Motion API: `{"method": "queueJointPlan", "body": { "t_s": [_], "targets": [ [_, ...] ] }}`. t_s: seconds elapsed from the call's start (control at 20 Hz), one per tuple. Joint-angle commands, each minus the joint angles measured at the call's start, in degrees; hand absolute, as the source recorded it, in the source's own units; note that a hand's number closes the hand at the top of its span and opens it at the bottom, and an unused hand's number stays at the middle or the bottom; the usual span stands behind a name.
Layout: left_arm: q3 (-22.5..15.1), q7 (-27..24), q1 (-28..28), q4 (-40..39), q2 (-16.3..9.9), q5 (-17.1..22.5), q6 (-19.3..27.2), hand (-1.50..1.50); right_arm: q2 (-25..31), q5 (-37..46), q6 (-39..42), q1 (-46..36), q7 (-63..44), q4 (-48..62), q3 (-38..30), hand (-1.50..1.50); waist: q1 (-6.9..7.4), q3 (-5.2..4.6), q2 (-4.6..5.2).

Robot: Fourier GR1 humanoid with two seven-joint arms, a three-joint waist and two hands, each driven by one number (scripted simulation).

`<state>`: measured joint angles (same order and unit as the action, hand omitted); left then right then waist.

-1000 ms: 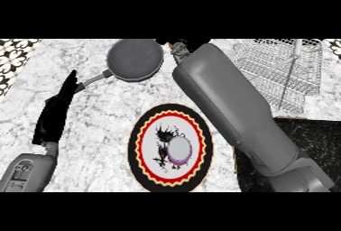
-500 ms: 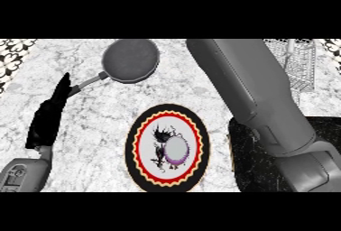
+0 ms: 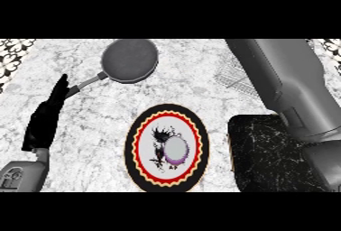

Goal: Pick the croissant from the tray and place it in the tiered basket

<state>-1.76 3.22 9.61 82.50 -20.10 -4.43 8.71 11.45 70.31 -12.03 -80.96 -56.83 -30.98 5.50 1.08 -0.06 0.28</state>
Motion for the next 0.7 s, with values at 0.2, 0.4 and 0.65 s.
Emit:
{"method": "queueJointPlan", "body": {
  "t_s": [0.2,0.4,0.65],
  "targets": [
    [0.8,-0.3,-0.3,-1.2,0.7,0.0,-1.1,0.00,6.9,2.5,4.8,0.7,3.2,3.5,-0.1,1.50,-0.52,0.02,-0.05],
    [1.0,-1.5,-1.3,-0.6,1.0,-0.4,-1.4,0.00,8.4,0.7,3.6,5.9,9.2,2.2,-1.3,1.50,-0.69,0.04,-0.18],
    [2.7,1.2,-2.0,3.1,-0.8,-0.1,-2.7,0.00,8.9,-2.6,4.1,6.6,12.9,2.1,-4.7,1.50,-0.24,0.07,-0.20]
  ]
}}
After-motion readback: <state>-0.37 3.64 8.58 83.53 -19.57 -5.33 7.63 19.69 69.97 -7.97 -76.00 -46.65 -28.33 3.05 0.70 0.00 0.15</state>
